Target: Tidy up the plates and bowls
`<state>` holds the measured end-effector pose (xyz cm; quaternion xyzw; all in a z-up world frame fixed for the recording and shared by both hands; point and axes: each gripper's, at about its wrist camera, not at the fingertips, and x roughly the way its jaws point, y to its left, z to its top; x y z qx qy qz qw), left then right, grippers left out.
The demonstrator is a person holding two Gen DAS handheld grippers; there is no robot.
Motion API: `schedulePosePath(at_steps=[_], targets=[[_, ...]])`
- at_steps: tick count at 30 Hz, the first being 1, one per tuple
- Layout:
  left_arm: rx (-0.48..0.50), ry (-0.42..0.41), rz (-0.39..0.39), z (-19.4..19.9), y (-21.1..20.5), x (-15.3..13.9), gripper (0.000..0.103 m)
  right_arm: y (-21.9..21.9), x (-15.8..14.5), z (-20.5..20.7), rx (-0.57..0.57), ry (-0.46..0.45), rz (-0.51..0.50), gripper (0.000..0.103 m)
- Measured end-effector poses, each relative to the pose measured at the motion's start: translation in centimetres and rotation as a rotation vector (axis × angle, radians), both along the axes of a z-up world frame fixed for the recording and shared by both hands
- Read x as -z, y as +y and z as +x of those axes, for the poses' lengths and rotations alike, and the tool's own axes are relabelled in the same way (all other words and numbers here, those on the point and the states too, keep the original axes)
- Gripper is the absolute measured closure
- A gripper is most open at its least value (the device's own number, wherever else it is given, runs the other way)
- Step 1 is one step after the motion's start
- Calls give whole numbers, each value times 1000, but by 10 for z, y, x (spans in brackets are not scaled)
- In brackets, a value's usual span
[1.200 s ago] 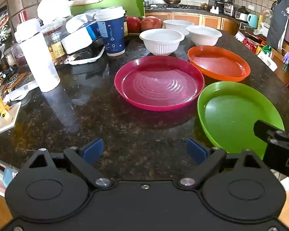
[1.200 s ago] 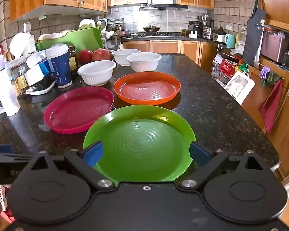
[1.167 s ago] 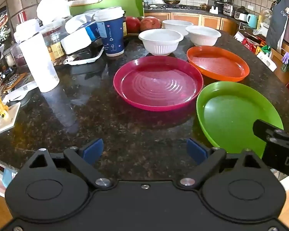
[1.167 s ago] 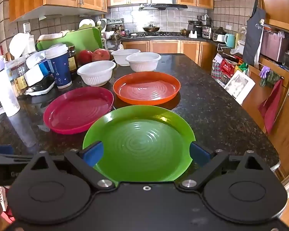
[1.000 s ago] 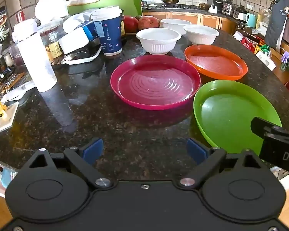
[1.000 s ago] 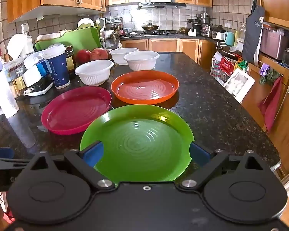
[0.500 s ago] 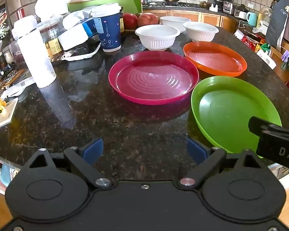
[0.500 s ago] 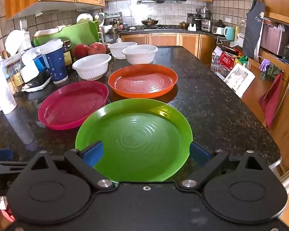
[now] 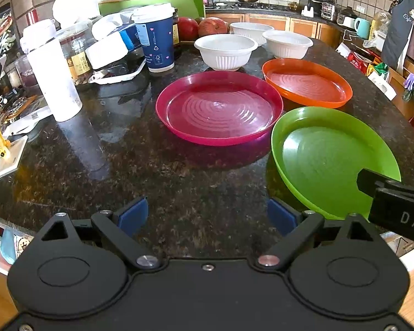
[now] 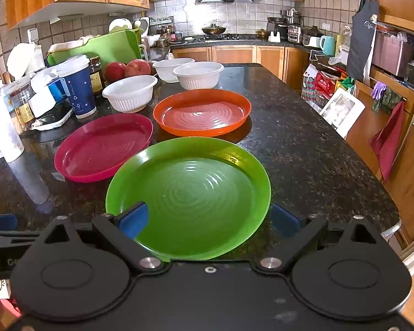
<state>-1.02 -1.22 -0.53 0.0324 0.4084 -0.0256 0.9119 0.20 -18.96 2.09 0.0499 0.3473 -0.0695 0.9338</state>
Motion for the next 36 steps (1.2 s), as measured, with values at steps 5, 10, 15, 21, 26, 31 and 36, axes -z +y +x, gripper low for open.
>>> schedulePosePath(at_steps=[5, 10, 15, 21, 26, 31, 36], targets=[[-4, 3, -3, -2, 0, 0, 9, 0, 0, 0, -1, -1, 0, 2], [-3, 4, -3, -2, 1, 1, 9, -1, 1, -1, -3, 4, 1, 2], [-3, 5, -3, -3, 1, 1, 9, 2, 1, -1, -8, 4, -4, 2], [-8, 8, -11, -4, 4, 2, 9, 3, 1, -1, -12, 10, -4, 2], [-12, 10, -16, -4, 6, 1, 9, 4, 0, -2, -18, 10, -6, 2], [-11, 11, -18, -3, 7, 1, 9, 5, 0, -2, -18, 13, -8, 2], [-9, 14, -24, -1, 11, 1, 9, 5, 0, -1, -15, 16, -8, 2]])
